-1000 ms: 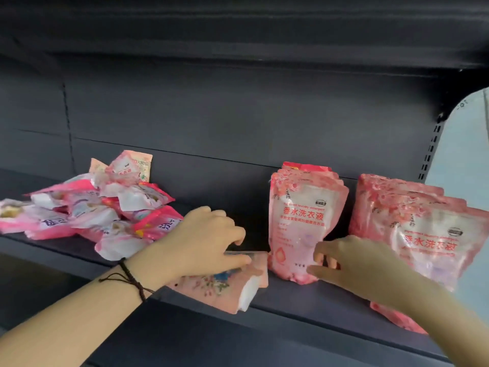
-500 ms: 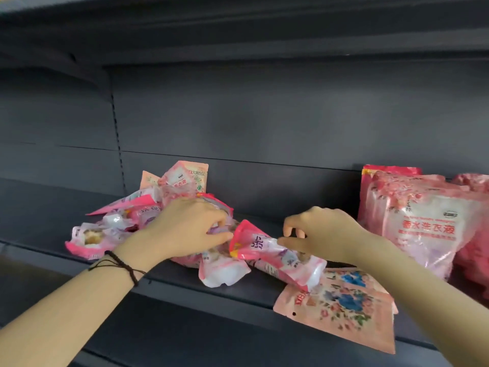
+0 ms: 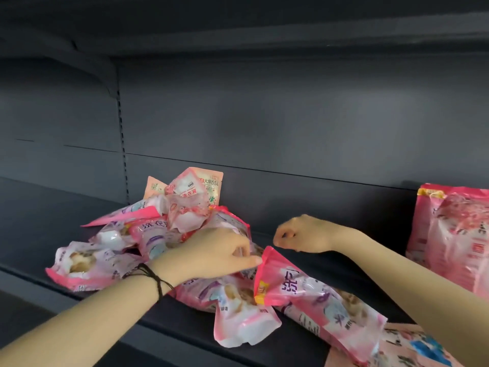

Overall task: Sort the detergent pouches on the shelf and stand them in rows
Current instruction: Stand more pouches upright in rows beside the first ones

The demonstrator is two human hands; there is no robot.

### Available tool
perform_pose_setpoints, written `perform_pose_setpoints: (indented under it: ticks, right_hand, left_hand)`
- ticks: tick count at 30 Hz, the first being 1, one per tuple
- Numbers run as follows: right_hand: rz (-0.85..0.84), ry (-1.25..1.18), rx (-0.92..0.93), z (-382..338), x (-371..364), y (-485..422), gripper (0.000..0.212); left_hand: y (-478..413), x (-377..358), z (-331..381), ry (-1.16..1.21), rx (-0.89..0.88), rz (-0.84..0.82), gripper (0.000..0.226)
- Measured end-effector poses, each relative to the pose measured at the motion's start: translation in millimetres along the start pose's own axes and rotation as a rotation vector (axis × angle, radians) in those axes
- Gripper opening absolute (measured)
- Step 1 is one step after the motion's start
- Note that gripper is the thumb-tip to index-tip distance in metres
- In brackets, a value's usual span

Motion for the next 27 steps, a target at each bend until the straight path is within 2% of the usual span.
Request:
perform_pose_setpoints:
  ticks: [3, 6, 11, 14, 19, 23, 27]
  right_hand:
    - [-0.084, -0.068, 0.085, -3.7, -20.8, -13.9, 0.026]
    - [-0.018, -0.198, 0.083, 0.9, -18.0, -20.1, 0.011]
    - [0.084, -0.445, 0.058, 8.5, 3.1, -12.2, 0.01]
    - [0.201, -0.566, 0.022, 16.5, 29.3, 0.3, 0.015]
    - [0.457, -0.773, -0.011, 31.7, 79.1, 32.1, 0.02]
    - [0.667, -0.883, -0.033, 41.4, 84.3, 57.2, 0.021]
    - [0.819, -1.007, -0.11, 60.3, 67.1, 80.6, 0.02]
  left_hand:
    - [-4.8, -20.9, 12.3, 0.017, -0.041, -0.042, 0.054]
    - [-8.5, -29.7, 15.7, 0.125, -0.021, -0.066, 0.055]
    - [-24.3, -27.2, 7.4, 0.411, 0.039, -0.045, 0.025]
    - [-38.7, -2.1, 1.7, 0.466, 0.06, 0.069, 0.017]
    - [-58.4, 58.0, -0.1, 0.493, 0.036, 0.363, 0.012]
    - [-53.3, 71.8, 1.8, 0.77, -0.011, 0.563, 0.014]
    - [-44.2, 36.4, 2.4, 1.199, 0.003, 0.505, 0.008]
Point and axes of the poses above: each hand's wrist, its own y-axis away from the middle knuckle, its own x-axis out of the back of the hand, z = x × y, the point moved 9 cm from there along -y, towards the middle knuckle, and after that the axes turned 3 degrees about y, right-handed, at the moved point
